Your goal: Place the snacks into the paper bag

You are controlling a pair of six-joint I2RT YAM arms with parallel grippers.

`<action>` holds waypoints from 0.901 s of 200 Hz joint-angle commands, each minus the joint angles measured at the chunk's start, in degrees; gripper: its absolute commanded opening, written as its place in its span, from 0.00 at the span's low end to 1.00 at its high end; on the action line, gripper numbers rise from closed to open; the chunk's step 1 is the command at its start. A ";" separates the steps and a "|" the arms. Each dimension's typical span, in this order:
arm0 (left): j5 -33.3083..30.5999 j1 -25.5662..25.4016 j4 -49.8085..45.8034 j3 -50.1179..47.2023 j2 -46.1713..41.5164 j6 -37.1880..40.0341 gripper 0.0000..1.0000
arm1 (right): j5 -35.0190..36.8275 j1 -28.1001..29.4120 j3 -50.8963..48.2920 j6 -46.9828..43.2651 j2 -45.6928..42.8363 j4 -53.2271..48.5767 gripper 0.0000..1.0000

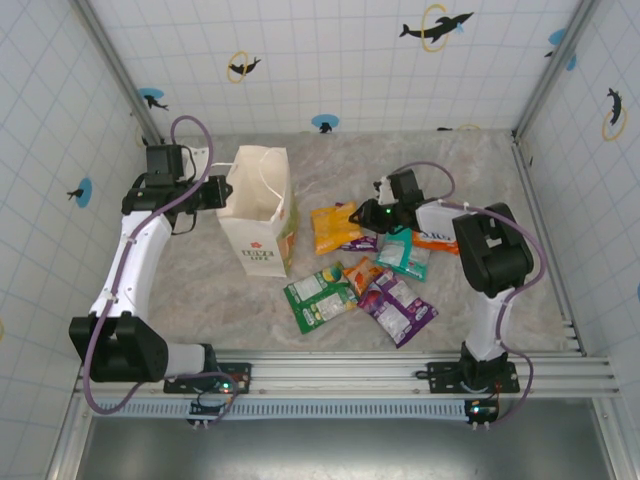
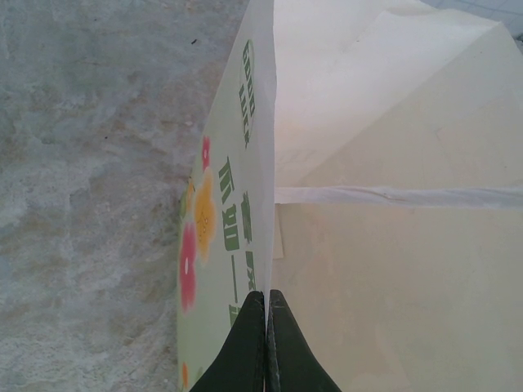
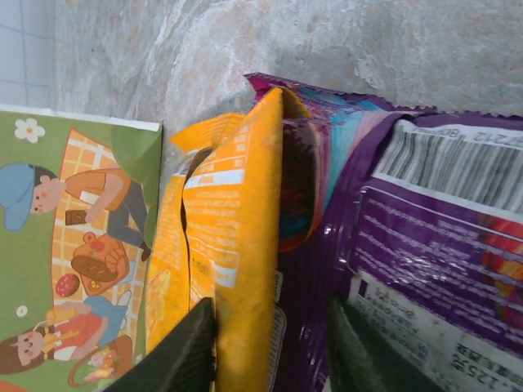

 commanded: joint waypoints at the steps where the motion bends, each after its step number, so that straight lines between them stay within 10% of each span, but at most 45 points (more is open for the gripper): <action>1: 0.72 -0.22 0.49 -0.53 0.59 0.49 0.00 | -1.36 -0.33 0.98 0.88 1.33 1.26 0.28; 68: -0.51 -0.22 1.05 -0.59 -0.10 -0.66 0.00 | 0.96 -0.40 -2.47 1.48 -6.78 4.31 0.00; 180: -3.75 -0.20 3.83 -4.20 -4.10 -2.43 0.00 | 23.93 8.80 4.52 1.32 -28.21 -2.74 0.00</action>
